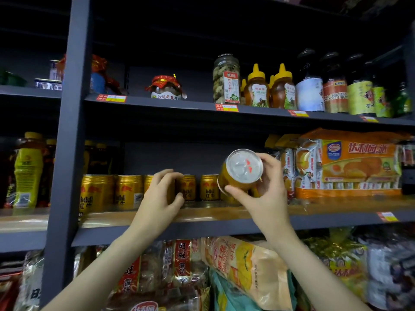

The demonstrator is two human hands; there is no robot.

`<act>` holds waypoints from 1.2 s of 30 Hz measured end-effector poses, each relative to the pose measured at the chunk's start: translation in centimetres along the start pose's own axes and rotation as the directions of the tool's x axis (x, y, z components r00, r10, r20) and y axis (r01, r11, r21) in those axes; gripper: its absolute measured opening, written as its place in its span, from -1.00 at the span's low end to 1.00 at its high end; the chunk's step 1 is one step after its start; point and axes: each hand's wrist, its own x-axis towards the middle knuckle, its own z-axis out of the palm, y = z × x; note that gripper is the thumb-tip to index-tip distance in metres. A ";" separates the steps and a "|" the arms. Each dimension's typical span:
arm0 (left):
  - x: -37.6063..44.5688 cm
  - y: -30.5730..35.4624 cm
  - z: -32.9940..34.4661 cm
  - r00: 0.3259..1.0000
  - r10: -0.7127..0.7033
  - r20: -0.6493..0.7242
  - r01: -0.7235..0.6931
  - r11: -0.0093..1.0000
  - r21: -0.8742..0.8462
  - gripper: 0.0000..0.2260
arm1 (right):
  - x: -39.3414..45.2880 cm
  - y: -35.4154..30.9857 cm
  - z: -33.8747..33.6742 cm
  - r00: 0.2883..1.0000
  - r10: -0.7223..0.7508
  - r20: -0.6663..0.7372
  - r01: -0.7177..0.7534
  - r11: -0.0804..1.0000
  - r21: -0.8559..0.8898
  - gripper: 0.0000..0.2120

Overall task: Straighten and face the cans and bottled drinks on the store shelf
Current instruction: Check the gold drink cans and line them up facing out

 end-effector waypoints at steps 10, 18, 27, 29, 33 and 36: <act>1.2 -1.7 -0.2 0.998 0.052 -0.021 -0.042 0.938 0.344 -0.64 | 1.2 0.2 -0.1 0.595 0.576 0.561 -0.643 -0.077 0.762 -0.40; 1.8 -3.8 0.7 0.996 0.084 0.011 -0.074 0.789 0.610 -0.58 | 4.9 0.0 1.7 0.833 0.497 0.241 -0.551 0.778 0.301 -0.71; 2.0 -4.1 0.5 0.994 0.110 0.000 -0.085 0.764 0.639 -0.62 | 7.2 4.7 6.6 0.888 0.276 0.367 0.020 0.774 -0.633 -0.51; 1.9 -4.1 0.5 0.994 0.113 -0.002 -0.086 0.761 0.643 -0.62 | 7.3 5.7 6.8 0.873 0.297 0.387 0.106 0.660 -0.744 -0.48; 1.9 -4.4 0.7 0.992 0.123 -0.003 -0.091 0.754 0.651 -0.62 | 7.0 7.2 6.4 0.828 0.351 0.437 0.261 0.448 -0.855 -0.37; 2.0 -4.5 0.9 0.989 0.143 -0.019 -0.095 0.746 0.659 -0.63 | 7.2 7.5 6.0 0.804 0.373 0.464 0.312 0.400 -0.862 -0.38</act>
